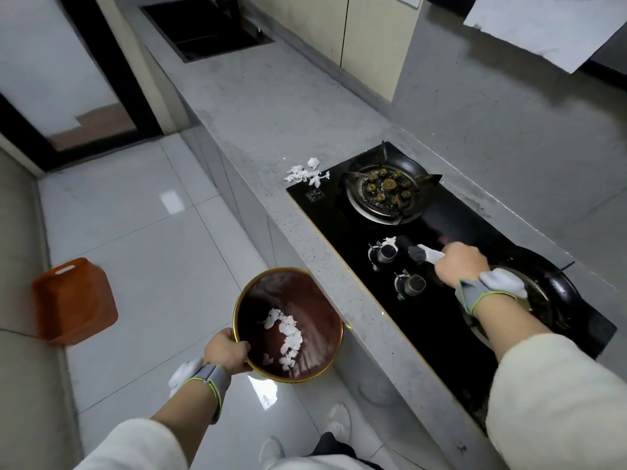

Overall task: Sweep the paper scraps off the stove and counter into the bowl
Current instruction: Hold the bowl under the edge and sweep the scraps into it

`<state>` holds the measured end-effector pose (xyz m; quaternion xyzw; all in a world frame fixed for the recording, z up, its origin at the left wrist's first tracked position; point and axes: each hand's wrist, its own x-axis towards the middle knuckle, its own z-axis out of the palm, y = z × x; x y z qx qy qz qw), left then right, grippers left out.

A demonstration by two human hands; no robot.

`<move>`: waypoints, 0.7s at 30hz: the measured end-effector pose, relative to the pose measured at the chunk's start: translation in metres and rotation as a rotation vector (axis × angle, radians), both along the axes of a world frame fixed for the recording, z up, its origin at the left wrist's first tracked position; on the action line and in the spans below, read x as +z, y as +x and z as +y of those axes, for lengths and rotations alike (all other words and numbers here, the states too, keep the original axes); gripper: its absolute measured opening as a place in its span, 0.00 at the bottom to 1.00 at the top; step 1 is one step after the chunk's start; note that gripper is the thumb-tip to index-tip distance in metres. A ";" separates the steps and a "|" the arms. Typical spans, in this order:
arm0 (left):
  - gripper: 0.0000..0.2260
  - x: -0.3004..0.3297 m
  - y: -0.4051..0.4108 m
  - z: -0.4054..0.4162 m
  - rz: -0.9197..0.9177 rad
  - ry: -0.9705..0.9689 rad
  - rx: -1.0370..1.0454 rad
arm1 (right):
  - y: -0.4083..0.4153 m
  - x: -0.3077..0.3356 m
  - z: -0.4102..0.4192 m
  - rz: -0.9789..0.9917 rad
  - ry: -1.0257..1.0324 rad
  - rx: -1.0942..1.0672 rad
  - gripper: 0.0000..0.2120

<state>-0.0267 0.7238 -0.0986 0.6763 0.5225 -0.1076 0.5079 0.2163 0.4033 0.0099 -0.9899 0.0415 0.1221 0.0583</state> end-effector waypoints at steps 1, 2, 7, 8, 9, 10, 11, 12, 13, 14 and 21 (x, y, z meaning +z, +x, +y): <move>0.05 0.001 0.002 -0.001 0.004 0.011 0.009 | 0.006 0.001 0.005 0.024 -0.007 0.016 0.14; 0.05 0.002 0.004 -0.003 0.005 0.017 0.025 | 0.013 0.003 0.013 0.041 -0.009 0.052 0.14; 0.06 0.005 0.008 -0.002 0.004 0.042 0.031 | 0.028 0.013 0.052 0.106 0.009 0.169 0.16; 0.06 0.005 0.009 0.000 0.007 0.039 0.032 | 0.028 0.016 0.059 0.117 0.014 0.180 0.17; 0.06 0.005 0.010 0.003 0.004 0.039 0.036 | 0.027 0.017 0.066 0.125 0.025 0.195 0.16; 0.06 0.005 0.012 0.006 0.004 0.038 0.040 | 0.025 0.018 0.072 0.133 0.035 0.219 0.14; 0.06 0.005 0.015 0.011 0.003 0.038 0.042 | 0.021 0.016 0.078 0.142 0.051 0.242 0.13; 0.06 0.005 0.018 0.016 0.000 0.034 0.045 | 0.017 0.014 0.084 0.148 0.075 0.259 0.11; 0.06 0.003 0.021 0.021 -0.001 0.024 0.044 | 0.011 0.010 0.089 0.156 0.110 0.271 0.11; 0.06 0.002 0.025 0.027 -0.002 0.012 0.038 | 0.004 0.005 0.094 0.169 0.148 0.284 0.11; 0.09 -0.033 0.043 0.092 0.016 -0.056 -0.139 | -0.065 -0.031 0.122 0.077 0.377 0.144 0.15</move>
